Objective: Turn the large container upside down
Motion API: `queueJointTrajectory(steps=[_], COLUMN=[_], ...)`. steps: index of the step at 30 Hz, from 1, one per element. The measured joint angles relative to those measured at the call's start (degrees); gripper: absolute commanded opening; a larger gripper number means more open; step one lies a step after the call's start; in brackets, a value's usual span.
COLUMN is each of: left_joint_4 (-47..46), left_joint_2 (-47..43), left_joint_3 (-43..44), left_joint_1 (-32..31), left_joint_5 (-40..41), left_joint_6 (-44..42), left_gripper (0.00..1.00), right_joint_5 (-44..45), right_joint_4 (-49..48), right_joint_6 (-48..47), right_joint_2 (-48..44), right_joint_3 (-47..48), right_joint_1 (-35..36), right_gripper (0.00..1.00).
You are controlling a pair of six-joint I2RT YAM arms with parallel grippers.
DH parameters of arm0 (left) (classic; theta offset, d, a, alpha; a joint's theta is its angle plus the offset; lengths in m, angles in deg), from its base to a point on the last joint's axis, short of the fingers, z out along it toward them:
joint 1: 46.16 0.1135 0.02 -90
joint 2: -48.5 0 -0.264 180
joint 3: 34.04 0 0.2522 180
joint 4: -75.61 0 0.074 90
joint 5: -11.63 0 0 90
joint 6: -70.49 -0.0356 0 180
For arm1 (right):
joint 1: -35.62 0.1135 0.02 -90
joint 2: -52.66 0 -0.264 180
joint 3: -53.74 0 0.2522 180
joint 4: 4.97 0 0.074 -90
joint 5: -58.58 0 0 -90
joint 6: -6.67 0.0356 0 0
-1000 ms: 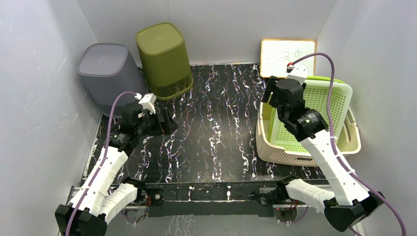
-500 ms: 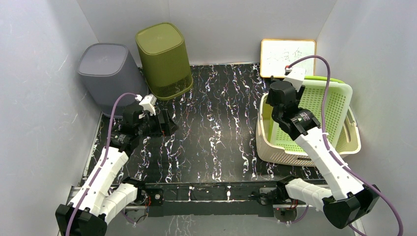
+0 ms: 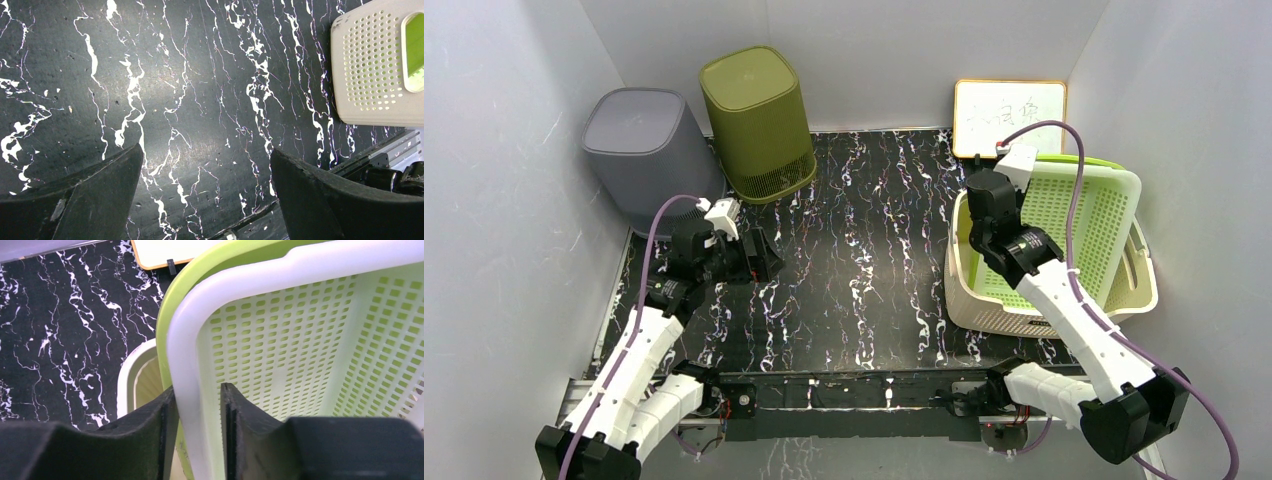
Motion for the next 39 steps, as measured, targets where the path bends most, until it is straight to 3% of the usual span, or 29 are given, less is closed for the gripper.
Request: queueJointTrajectory(steps=[2, 3, 12, 20, 25, 34, 39], left_joint_4=[0.24, 0.35, 1.49, 7.3, 7.8, 11.26, 14.19], left_joint_2=[-0.37, -0.52, -2.03, -1.4, -1.46, -1.31, -0.11], left_joint_3=[0.0, 0.0, 0.02, 8.61, 15.26, 17.35, 25.09], left_joint_1=[0.0, 0.0, 0.0, 0.0, 0.0, 0.0, 0.0], left_joint_5=[0.11, 0.13, 0.42, 0.33, 0.11, 0.26, 1.88], left_joint_6=[0.02, 0.02, 0.02, -0.31, -0.94, -1.46, -2.14], left_gripper=[0.98, 0.98, 0.98, 0.98, 0.98, 0.98, 0.98], right_joint_5=[-0.02, -0.17, -1.81, -7.93, -12.81, -24.48, -34.88], right_joint_4=[-0.92, -1.57, -0.37, 9.07, 9.07, 8.76, 6.71], right_joint_6=[-0.81, -1.05, -3.04, -1.81, -0.72, 0.76, 2.99], right_joint_2=[-0.02, -0.02, -0.15, 3.08, 2.75, 1.33, 2.38], right_joint_3=[-0.74, -1.05, 1.44, 30.4, 40.74, 40.94, 41.2], right_joint_1=[-0.15, -0.28, -1.09, -1.42, -1.42, -1.42, -1.27], right_gripper=[0.01, 0.0, 0.0, 0.0, 0.0, 0.0, 0.0])
